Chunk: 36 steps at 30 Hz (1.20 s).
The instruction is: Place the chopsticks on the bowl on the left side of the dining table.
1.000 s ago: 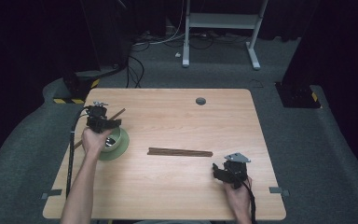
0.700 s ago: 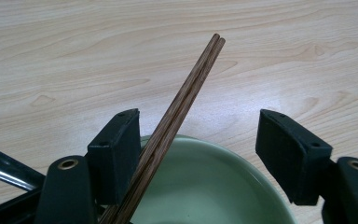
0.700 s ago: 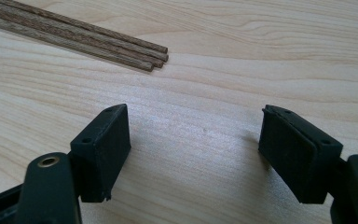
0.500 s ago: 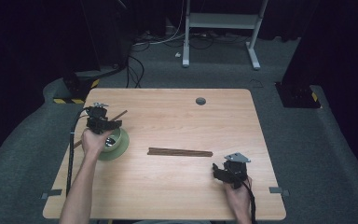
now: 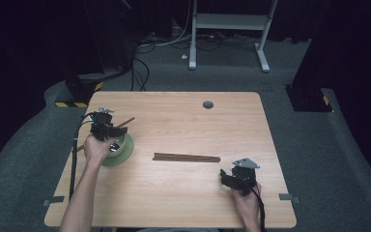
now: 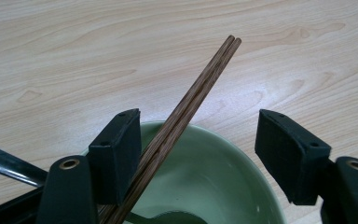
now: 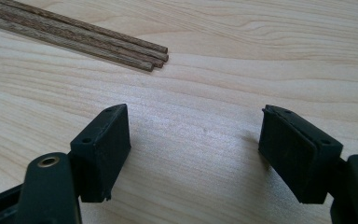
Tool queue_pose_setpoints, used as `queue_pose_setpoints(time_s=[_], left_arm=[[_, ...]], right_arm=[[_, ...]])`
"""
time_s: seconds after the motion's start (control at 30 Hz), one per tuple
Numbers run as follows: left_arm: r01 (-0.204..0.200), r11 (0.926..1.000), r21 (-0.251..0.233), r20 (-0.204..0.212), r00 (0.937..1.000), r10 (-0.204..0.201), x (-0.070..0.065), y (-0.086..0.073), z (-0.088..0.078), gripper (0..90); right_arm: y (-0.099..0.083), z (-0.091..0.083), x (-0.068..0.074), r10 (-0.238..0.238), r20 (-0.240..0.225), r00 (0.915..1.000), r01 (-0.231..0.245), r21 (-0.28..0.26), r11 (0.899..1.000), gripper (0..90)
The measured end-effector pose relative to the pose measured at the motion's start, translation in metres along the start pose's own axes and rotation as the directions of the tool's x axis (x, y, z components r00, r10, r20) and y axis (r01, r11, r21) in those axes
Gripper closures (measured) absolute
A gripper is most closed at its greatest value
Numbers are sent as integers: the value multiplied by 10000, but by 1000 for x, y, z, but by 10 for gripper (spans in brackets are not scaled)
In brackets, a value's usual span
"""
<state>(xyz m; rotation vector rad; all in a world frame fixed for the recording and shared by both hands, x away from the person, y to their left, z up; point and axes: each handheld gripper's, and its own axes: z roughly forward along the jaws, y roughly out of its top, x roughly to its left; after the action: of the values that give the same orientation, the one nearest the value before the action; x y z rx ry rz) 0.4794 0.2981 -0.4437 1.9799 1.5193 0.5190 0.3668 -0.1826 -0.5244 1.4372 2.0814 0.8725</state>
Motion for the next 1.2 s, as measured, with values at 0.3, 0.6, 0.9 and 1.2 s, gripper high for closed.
queue_pose_setpoints(time_s=[0.3, 0.6, 0.9, 1.2], left_arm=[[-251, 9996, 108, 188, 9995, 248, -7, -1, 0, 315], [-445, 9989, 165, 355, 9984, 439, -12, -3, 0, 316], [-529, 9986, 75, 487, 9974, 525, -15, -7, -4, 316], [-701, 9975, 92, 607, 9957, 695, -19, -10, -5, 317]], right_arm=[[0, 0, 0, -1, -1, 10000, 1, 1, 10000, 242], [0, 0, 0, -1, 0, 10000, 1, 1, 10000, 242], [0, 0, 0, -1, -1, 10000, 1, 1, 10000, 242], [0, 0, 0, -1, -1, 10000, 1, -1, 10000, 242]])
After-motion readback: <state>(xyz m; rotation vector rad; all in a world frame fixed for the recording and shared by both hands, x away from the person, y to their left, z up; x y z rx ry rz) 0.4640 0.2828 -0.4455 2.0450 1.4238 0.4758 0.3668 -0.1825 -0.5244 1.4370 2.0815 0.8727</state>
